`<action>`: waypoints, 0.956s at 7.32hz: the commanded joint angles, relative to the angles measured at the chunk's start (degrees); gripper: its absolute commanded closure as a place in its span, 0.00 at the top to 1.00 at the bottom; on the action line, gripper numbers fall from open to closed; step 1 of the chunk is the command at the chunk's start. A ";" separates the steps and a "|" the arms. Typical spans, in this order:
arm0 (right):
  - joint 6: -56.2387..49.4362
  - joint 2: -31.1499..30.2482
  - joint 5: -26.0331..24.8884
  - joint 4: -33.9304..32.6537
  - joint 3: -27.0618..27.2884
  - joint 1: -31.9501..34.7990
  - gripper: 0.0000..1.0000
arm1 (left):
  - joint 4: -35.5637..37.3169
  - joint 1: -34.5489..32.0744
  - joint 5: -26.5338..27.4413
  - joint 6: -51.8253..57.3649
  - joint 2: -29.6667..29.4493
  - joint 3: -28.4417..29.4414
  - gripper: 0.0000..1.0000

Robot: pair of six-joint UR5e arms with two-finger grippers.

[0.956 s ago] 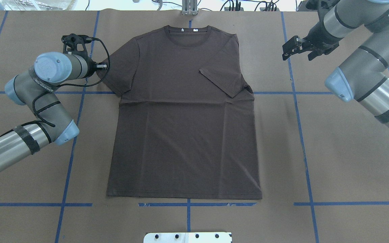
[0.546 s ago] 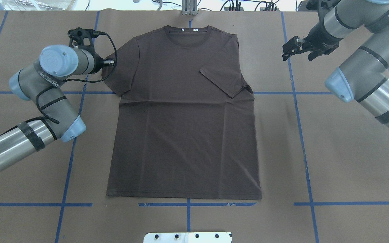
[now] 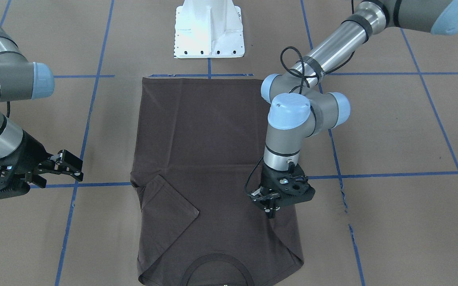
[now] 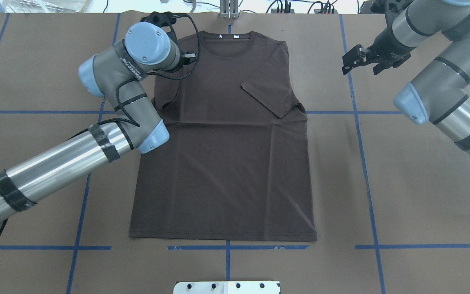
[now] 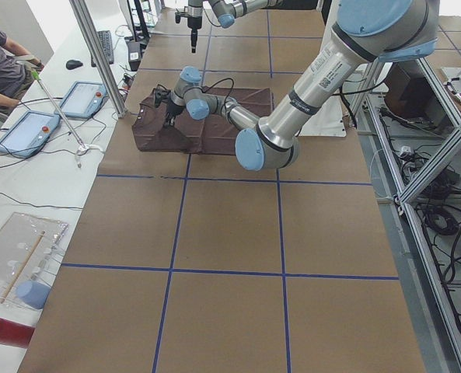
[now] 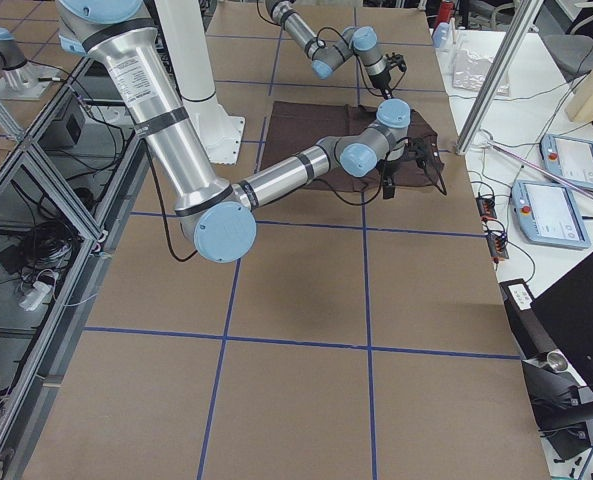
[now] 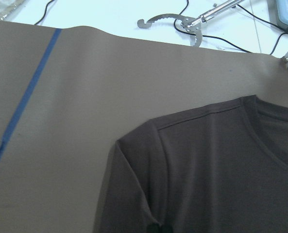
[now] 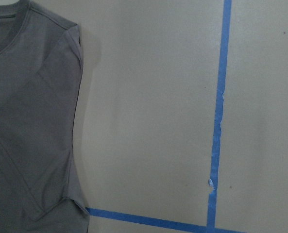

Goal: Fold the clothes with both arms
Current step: 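Grasp the sleeve nearest the left gripper and fold it inward across the shirt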

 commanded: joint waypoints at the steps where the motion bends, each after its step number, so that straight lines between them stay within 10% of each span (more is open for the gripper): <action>1: -0.01 -0.07 0.00 0.20 -0.22 0.00 1.00 | -3.64 1.62 0.14 -2.55 -3.63 5.22 0.00; 3: -0.27 -0.07 -0.08 0.20 -0.48 -0.08 1.00 | -4.95 2.41 0.23 -2.56 -3.90 5.75 0.00; 4: -0.27 -0.07 -0.08 -0.06 -0.48 -0.09 1.00 | -5.74 2.41 0.06 -1.95 -3.64 5.66 0.77; 5: 0.07 -0.07 0.09 -0.24 -0.48 -0.17 1.00 | -7.49 2.33 -0.03 -2.03 -3.38 4.79 1.00; 7: 4.17 -2.25 2.81 0.02 1.79 -0.52 1.00 | -6.29 2.15 -5.26 -0.73 5.61 -9.98 1.00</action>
